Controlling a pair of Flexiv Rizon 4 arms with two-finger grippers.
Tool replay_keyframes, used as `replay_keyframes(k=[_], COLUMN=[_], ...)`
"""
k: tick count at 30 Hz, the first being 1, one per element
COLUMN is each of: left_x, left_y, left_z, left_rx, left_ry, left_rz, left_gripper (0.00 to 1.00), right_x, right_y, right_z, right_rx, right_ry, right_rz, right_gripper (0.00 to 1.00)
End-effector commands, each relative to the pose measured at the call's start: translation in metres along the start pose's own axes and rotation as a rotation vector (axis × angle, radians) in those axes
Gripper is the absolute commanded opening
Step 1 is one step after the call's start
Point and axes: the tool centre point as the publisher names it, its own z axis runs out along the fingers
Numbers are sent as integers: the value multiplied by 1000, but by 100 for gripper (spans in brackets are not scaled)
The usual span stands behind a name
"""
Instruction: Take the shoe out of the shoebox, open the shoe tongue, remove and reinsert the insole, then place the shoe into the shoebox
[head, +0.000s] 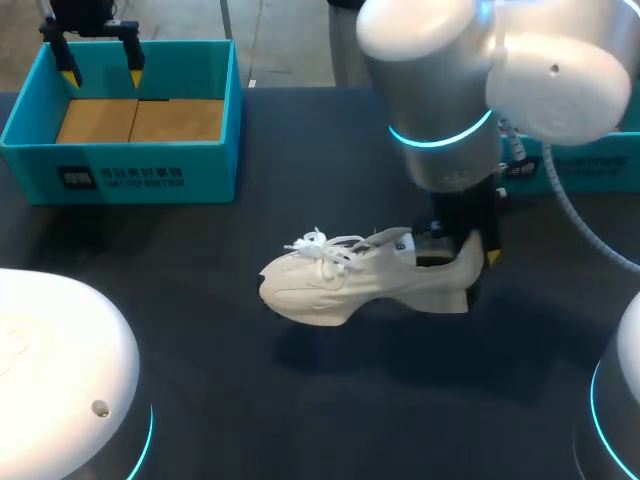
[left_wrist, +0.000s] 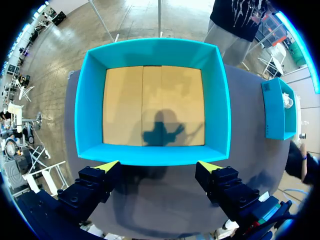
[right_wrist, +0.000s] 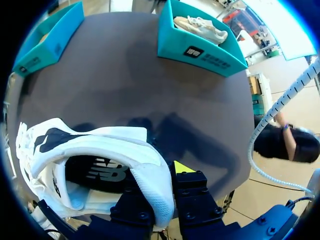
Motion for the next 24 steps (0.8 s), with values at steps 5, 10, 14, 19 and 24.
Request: replay_keyframes(k=[5,10,14,19,24], left_x=[0,0,0,0,0], left_y=[0,0,0,0,0], left_z=[0,0,0,0,0], left_rx=[-1,-1,-1,-1,-1], left_ry=[0,0,0,0,0], left_rz=[0,0,0,0,0], left_gripper=[100,100,100,100,100], right_x=[27,39,48,60,71], right_y=[11,17,19,20,19], right_z=[10,21,32,45,60], right_rx=[-5,-24,-32,-39,-40], right_ry=[-6,-12,-14,-36,-38], right_rz=[19,33,32,25,44], right_gripper=[0,0,0,0,0])
